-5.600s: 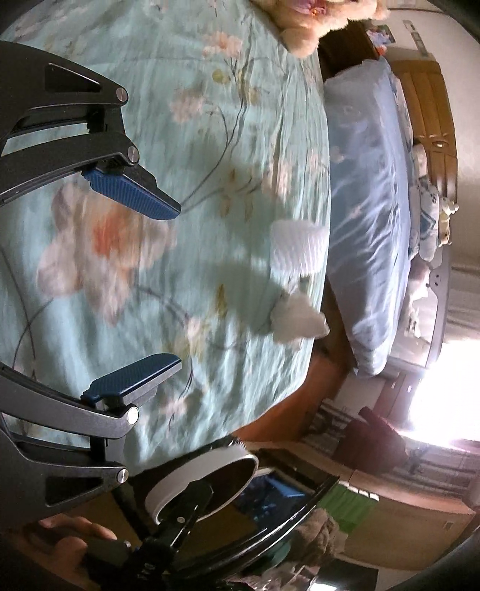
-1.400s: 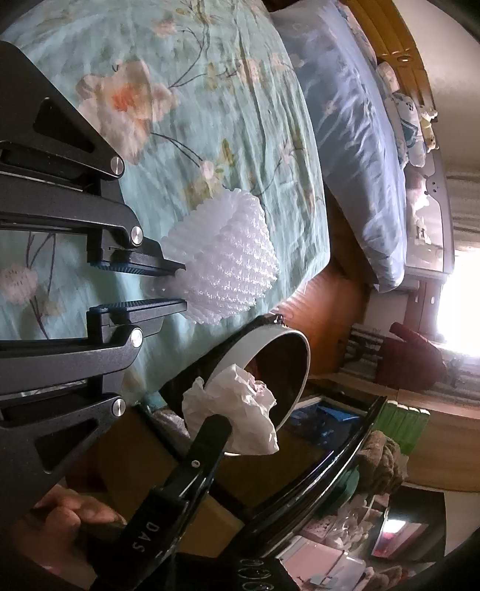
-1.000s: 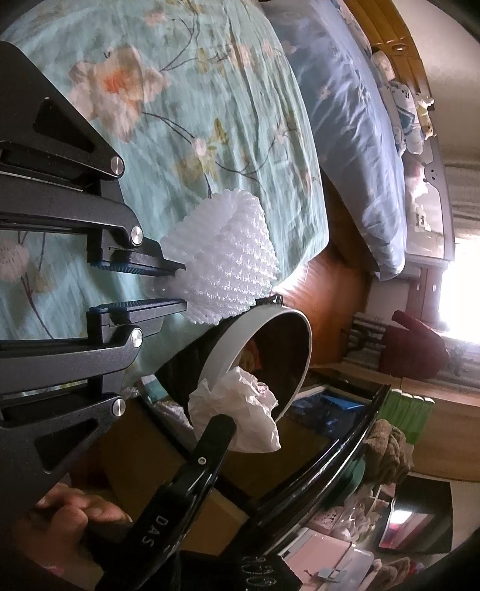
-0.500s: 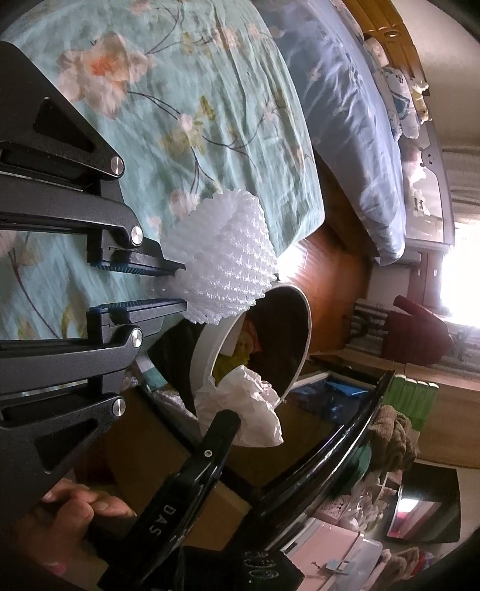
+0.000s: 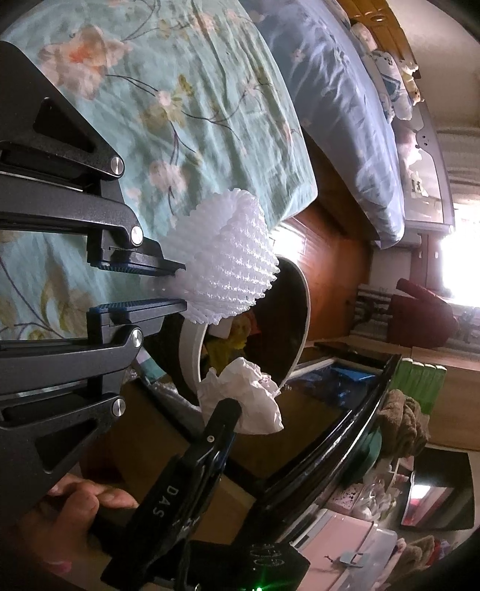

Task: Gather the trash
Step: 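Carry the foam sleeve and tissue over the bin and lower them in, then open both tools to drop the foam sleeve and tissue into the bin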

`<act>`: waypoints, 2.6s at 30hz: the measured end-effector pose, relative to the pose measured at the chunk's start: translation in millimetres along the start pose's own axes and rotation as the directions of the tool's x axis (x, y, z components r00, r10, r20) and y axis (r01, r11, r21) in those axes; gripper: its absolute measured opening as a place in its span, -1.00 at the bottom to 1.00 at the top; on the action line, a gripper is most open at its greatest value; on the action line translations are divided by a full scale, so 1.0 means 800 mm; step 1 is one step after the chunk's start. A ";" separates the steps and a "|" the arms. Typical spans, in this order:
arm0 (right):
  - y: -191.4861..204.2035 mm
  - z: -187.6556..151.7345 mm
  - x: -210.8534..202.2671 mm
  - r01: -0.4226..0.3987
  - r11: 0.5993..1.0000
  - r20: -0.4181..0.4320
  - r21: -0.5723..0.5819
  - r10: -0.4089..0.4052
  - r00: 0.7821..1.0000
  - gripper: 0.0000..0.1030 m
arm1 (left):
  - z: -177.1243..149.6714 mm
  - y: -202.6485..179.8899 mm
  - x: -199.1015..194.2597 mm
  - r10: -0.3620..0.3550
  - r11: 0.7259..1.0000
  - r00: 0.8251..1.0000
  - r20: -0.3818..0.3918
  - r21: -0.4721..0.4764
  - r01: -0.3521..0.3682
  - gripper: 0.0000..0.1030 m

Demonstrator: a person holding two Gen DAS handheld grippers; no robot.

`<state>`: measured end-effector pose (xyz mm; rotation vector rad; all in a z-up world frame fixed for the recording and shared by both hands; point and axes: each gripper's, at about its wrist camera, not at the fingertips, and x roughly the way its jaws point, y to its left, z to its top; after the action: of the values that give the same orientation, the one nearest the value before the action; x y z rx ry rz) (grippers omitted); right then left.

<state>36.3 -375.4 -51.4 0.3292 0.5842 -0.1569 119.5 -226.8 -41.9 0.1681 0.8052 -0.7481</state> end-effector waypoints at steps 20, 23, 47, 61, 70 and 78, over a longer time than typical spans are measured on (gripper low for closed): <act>-0.016 0.025 0.021 0.050 0.999 -0.014 -0.015 -0.050 0.999 -0.40 | 0.026 -0.016 0.029 -0.008 1.000 1.000 -0.021 0.029 0.009 -0.78; -0.016 0.030 0.026 0.052 0.999 -0.017 -0.013 -0.052 0.998 -0.39 | 0.032 -0.019 0.035 -0.007 0.999 1.000 -0.022 0.035 0.008 -0.78; -0.042 0.054 0.058 0.060 0.998 -0.054 0.010 -0.059 0.997 -0.38 | 0.059 -0.028 0.070 -0.009 0.999 0.999 -0.048 0.036 0.011 -0.78; -0.055 0.061 0.074 0.059 0.998 -0.085 0.032 -0.056 0.995 -0.34 | 0.070 -0.035 0.088 -0.009 0.999 0.998 -0.066 0.048 0.012 -0.78; -0.063 0.062 0.079 0.057 0.997 -0.099 0.054 -0.052 0.994 -0.33 | 0.071 -0.035 0.091 -0.004 0.999 0.998 -0.067 0.047 0.007 -0.78; -0.068 0.068 0.079 0.038 0.995 -0.102 0.087 -0.029 0.994 -0.03 | 0.071 -0.033 0.083 0.024 0.999 0.999 -0.048 0.038 -0.022 0.21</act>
<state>103.4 -448.6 -58.3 0.4159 0.6840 -0.1995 165.7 -305.6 -45.8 0.2295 0.8341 -0.7400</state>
